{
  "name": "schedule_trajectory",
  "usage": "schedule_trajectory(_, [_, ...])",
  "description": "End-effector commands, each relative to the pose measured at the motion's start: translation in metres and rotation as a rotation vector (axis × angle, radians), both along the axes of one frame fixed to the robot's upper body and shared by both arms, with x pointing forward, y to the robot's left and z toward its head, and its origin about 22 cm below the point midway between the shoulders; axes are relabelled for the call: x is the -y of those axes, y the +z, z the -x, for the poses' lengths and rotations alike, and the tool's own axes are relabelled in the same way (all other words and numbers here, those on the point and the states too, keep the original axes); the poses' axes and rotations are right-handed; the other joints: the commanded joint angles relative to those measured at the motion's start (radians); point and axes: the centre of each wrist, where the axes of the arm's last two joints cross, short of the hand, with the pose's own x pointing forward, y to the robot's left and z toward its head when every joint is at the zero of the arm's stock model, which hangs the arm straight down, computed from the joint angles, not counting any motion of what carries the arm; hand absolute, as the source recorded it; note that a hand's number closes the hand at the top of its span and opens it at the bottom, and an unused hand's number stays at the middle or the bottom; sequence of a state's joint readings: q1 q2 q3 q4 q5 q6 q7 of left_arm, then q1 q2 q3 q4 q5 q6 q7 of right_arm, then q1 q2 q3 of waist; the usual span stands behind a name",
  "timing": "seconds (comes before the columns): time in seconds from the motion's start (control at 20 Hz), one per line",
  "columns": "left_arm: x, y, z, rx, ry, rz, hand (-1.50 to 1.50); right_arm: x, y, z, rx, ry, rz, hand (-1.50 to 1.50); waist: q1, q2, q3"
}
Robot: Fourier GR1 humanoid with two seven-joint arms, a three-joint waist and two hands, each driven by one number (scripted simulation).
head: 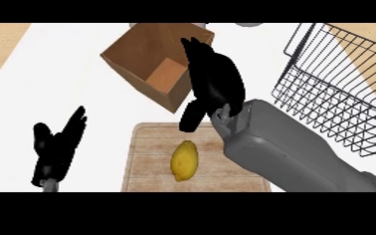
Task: Pick the lemon from the cutting board and place it in the basket
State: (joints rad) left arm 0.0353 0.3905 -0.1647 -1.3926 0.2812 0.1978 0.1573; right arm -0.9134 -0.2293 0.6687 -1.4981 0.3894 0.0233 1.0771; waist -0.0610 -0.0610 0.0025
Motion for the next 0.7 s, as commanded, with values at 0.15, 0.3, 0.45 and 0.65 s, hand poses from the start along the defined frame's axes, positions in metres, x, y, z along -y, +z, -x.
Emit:
schedule_trajectory(0.15, [-0.004, -0.027, 0.028, -0.168, 0.038, 0.015, 0.00, -0.012, 0.050, 0.019, -0.159, -0.024, 0.193, -1.50, -0.001, 0.021, -0.009])
schedule_trajectory(0.3, [-0.005, -0.031, 0.034, -0.176, 0.048, 0.007, 0.00, -0.003, 0.056, 0.021, -0.193, -0.039, 0.192, -1.50, -0.003, 0.027, -0.007])
schedule_trajectory(0.45, [-0.007, -0.023, 0.033, -0.162, 0.034, 0.023, 0.00, -0.002, 0.066, 0.030, -0.197, -0.029, 0.181, -1.50, 0.001, 0.025, -0.006])
schedule_trajectory(0.65, [-0.005, -0.032, 0.033, -0.166, 0.052, 0.024, 0.00, -0.002, 0.068, 0.034, -0.203, -0.015, 0.143, -1.50, -0.006, 0.033, -0.008])
